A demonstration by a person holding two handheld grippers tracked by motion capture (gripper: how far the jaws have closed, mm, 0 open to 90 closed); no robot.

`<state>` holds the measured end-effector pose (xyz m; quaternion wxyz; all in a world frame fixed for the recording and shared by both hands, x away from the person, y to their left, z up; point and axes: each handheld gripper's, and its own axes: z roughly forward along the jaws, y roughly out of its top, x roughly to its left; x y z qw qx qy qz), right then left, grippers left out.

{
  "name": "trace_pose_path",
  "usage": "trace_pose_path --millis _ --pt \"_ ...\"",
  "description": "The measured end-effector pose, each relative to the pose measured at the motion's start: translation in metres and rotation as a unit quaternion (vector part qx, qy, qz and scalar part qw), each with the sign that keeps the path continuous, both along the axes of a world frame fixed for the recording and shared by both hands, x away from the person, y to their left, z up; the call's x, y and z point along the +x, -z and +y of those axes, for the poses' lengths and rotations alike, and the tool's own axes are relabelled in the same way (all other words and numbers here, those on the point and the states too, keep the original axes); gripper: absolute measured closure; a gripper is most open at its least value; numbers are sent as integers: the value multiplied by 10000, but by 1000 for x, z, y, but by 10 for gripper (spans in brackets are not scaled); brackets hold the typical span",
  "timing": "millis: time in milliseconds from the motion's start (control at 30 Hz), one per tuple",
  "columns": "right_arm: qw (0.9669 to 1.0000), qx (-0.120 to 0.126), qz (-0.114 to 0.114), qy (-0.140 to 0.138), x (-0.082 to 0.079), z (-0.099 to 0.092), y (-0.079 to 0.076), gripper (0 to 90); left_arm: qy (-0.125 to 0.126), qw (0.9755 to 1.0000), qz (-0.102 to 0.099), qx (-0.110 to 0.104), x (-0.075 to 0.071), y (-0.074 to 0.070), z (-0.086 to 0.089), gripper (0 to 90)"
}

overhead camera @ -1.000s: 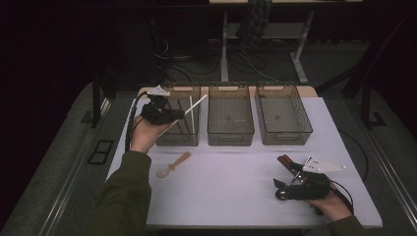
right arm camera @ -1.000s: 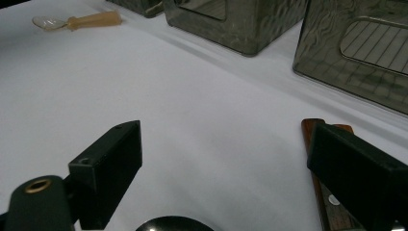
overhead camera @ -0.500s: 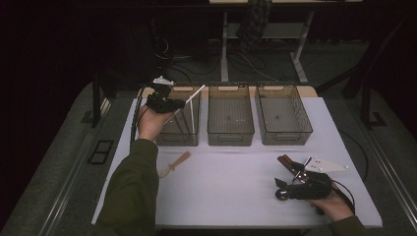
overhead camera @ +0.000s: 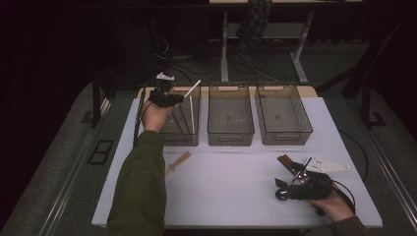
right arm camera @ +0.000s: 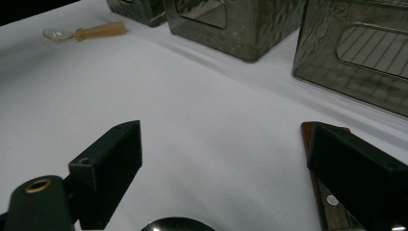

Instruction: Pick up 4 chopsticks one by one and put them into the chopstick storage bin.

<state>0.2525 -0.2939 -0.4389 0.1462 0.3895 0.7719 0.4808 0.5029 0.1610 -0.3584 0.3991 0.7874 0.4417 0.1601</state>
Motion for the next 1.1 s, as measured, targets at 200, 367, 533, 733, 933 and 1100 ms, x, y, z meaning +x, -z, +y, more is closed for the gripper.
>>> trace_pose_path --millis 200,367,533,733,933,1100 --pt "10000 40 0 33 -1 -1 -1 115 13 10000 88 -28 5 11 -4 842" --pt "10000 51 -18 31 -1 -1 -1 115 -107 9998 65 121 7 15 -7 841" --pt "10000 55 -19 23 -1 -1 -1 115 -312 9992 176 188 9 22 -6 840" --pt "10000 60 -6 35 -1 -2 -1 115 -391 9989 147 193 8 28 -5 676" --pt "10000 52 10 30 -1 -1 -1 115 -263 9996 13 49 3 21 -7 586" --pt "10000 26 3 17 -1 -1 -1 115 39 10000 20 -61 -6 15 -7 508"
